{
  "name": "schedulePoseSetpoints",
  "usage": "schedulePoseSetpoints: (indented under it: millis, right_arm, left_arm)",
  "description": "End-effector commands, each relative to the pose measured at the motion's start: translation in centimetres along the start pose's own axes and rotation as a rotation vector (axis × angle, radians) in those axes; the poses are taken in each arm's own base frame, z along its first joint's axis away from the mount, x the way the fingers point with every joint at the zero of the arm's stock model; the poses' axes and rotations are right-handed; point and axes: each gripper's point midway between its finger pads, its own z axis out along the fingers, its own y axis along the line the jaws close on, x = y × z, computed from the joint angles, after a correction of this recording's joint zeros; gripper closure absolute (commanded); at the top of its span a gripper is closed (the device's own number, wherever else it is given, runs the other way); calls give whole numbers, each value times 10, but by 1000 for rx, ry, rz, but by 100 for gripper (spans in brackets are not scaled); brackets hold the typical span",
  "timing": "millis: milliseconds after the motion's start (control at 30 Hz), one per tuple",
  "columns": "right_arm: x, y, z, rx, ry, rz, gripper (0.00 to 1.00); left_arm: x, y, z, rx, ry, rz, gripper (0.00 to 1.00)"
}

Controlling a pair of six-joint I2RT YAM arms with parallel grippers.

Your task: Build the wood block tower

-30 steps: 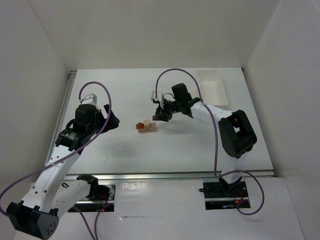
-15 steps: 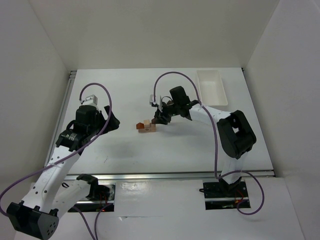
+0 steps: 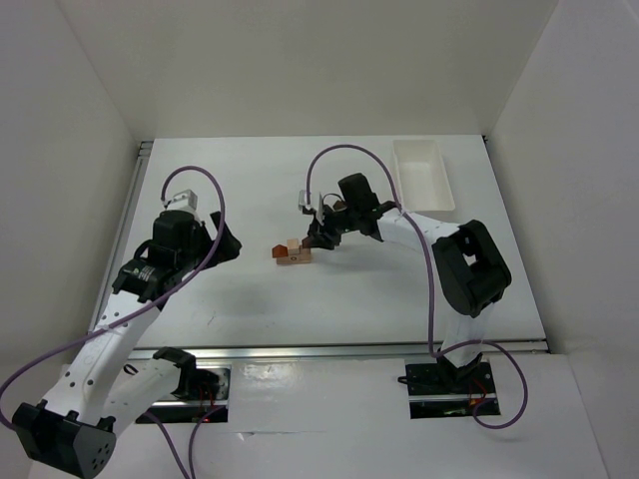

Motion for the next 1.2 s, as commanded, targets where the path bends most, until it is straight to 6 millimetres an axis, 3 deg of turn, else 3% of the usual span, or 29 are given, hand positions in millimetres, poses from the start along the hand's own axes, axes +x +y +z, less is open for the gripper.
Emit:
schedulePoseSetpoints:
  millis: [0, 367, 1167]
  right_arm:
    - [-14, -1, 5, 0, -52, -37, 87]
    - [-8, 6, 17, -25, -41, -33, 84]
    - [1, 0, 25, -7, -4, -12, 82]
  left_arm:
    - [-5, -6, -3, 21, -26, -22, 0]
    - [-5, -6, -3, 19, -27, -16, 0]
    - [-2, -10, -3, 24, -27, 0, 0]
